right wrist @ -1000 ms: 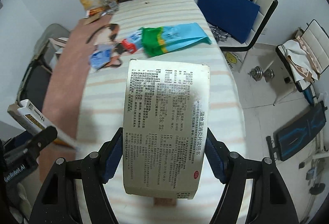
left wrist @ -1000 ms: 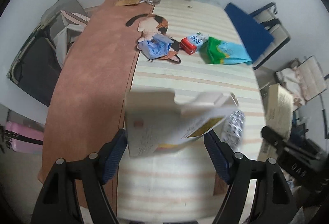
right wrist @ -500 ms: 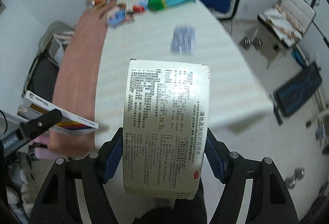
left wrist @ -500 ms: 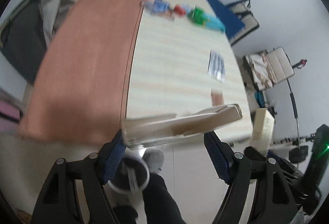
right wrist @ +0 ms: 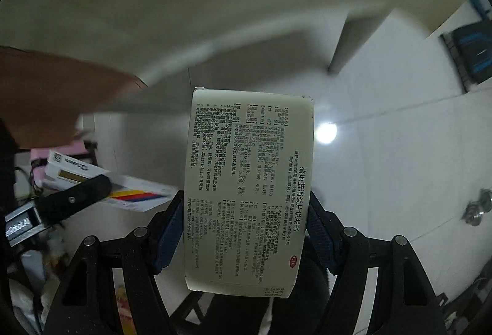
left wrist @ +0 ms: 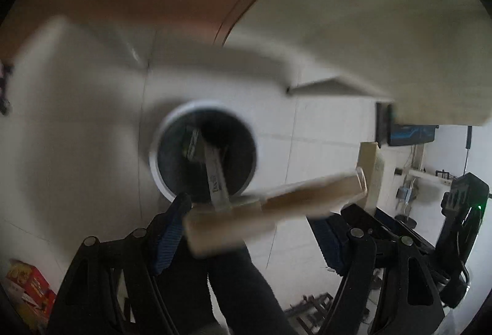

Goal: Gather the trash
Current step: 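Open both grippers over the bin to drop the box and leaflet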

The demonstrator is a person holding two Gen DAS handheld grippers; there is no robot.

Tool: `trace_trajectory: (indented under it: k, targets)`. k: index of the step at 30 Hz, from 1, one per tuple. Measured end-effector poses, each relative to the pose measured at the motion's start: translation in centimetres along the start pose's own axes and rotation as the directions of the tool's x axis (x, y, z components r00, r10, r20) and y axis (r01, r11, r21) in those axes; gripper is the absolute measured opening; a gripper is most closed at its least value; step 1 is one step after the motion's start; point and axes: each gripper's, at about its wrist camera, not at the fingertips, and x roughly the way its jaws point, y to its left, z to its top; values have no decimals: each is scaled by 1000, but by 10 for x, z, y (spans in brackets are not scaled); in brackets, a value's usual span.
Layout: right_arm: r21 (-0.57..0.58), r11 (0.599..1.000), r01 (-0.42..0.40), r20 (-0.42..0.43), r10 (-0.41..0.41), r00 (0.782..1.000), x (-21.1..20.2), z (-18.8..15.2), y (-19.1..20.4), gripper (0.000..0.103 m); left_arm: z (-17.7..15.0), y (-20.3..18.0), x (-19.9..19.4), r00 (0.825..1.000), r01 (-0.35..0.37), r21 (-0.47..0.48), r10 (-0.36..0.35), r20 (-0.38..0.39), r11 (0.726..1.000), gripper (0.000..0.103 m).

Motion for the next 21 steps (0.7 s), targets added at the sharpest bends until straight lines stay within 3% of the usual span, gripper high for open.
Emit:
trace_trajectory:
  k: [3, 6, 8, 9, 12, 16, 21]
  targets:
    - [40, 998, -53, -94, 57, 994, 79, 2, -24, 75, 9, 31, 60, 998, -18, -23, 16, -55, 1000, 76]
    - [53, 994, -92, -165, 100, 981, 141, 5, -40, 80, 9, 60, 103, 996, -41, -54, 37, -79, 998, 100]
    - [57, 992, -109, -201, 118, 972, 170, 5, -45, 103, 5, 77, 122, 994, -77, -75, 71, -78, 994, 102]
    - [53, 993, -102, -206, 111, 972, 182, 12, -43, 103, 1, 85, 124, 994, -89, -80, 83, -72, 993, 102]
    - [20, 999, -47, -207, 51, 977, 197, 9, -46, 103, -6, 94, 123, 989, -147, -83, 146, -15, 986, 102]
    - [-47, 997, 55, -175, -62, 983, 193, 3, -38, 103, -15, 88, 106, 954, -286, -44, 289, 86, 957, 102]
    - [-135, 970, 201, -116, -217, 969, 174, 2, -19, 103, -25, 84, 98, 943, -319, -30, 321, 87, 947, 102]
